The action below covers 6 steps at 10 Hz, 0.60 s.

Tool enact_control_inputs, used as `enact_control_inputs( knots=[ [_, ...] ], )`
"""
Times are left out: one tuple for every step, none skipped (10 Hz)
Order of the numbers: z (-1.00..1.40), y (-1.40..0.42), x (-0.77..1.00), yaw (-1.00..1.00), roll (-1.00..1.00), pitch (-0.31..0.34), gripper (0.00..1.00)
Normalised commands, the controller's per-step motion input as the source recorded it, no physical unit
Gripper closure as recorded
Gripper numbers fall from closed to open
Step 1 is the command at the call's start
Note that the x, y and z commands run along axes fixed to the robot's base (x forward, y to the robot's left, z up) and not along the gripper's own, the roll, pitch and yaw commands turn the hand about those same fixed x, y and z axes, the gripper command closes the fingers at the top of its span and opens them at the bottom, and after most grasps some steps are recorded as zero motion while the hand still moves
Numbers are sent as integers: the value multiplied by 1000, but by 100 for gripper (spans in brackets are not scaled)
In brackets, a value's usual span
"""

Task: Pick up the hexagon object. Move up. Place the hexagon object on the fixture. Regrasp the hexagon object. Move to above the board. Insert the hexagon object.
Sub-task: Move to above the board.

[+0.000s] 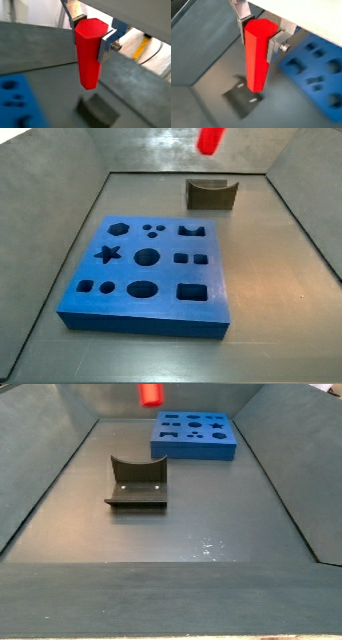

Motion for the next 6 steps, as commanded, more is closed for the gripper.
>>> enact_control_inputs(
  knots=[
    [444, -960, -1000, -192, -1000, -92, 100],
    [430, -910, -1000, -192, -1000, -95, 100],
    [376, -779, -903, -189, -1000, -102, 100],
    [164, -301, -463, -175, -1000, -119, 100],
    [85, -140, -300, -156, -930, -117, 100],
    [11, -21, -123, -89, -641, -54, 100]
  ],
)
